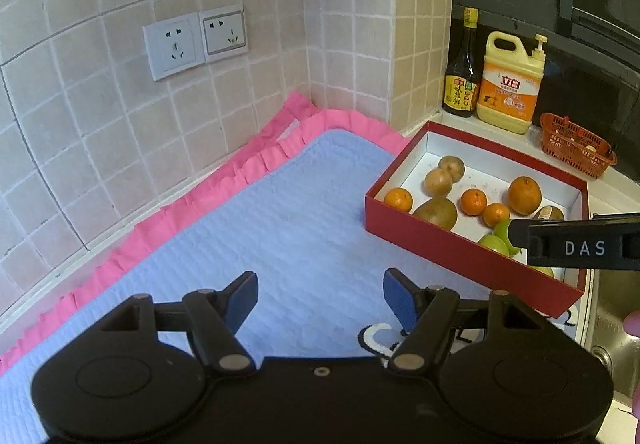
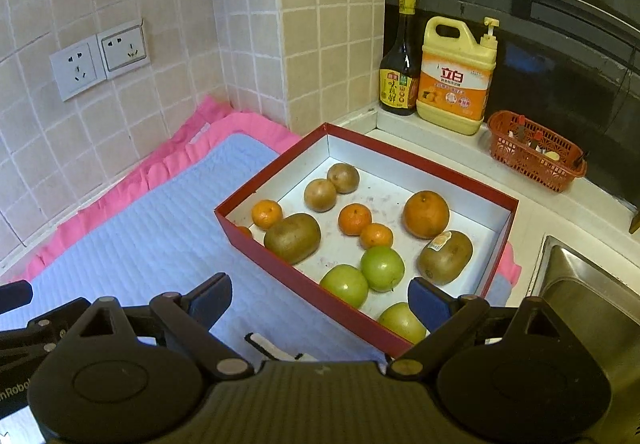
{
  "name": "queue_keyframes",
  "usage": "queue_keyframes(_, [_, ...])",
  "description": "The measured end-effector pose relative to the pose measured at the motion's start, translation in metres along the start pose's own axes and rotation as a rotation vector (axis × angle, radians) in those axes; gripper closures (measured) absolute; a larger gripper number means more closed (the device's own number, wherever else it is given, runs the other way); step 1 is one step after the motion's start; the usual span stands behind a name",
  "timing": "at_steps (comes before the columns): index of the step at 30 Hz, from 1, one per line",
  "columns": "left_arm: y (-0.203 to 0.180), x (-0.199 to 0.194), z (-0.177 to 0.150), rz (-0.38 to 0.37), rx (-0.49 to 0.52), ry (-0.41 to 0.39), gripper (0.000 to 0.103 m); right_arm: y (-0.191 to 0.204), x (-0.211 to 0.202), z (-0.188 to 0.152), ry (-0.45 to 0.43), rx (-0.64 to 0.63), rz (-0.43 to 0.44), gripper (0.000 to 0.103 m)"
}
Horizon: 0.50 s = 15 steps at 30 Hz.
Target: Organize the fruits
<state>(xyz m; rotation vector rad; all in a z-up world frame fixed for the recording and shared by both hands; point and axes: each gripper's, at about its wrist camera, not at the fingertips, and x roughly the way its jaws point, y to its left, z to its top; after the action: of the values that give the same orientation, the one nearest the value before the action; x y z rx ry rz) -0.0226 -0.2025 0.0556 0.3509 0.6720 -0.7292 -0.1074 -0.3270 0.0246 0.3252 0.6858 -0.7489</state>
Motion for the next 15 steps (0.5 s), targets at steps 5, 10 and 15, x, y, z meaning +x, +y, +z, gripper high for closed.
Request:
queue_keyframes(5, [-0.0021,0.0010,-0.0002,-0.002,0.012,0.004,0.021,-0.0013,0.0043,-0.0006,0.010,0.003,0.006,0.007])
queue_keyframes(10, [-0.0041,0.0013,0.0001,0.000,0.018,0.007,0.021,0.0002,0.0058,0.0004,0.012,-0.005,0.013,0.007])
queue_keyframes(15, [-0.0038,0.0034,0.0003,-0.003,0.025,0.012,0.021,0.0020,0.0081,0.0018,0.014,-0.015,0.017,0.007])
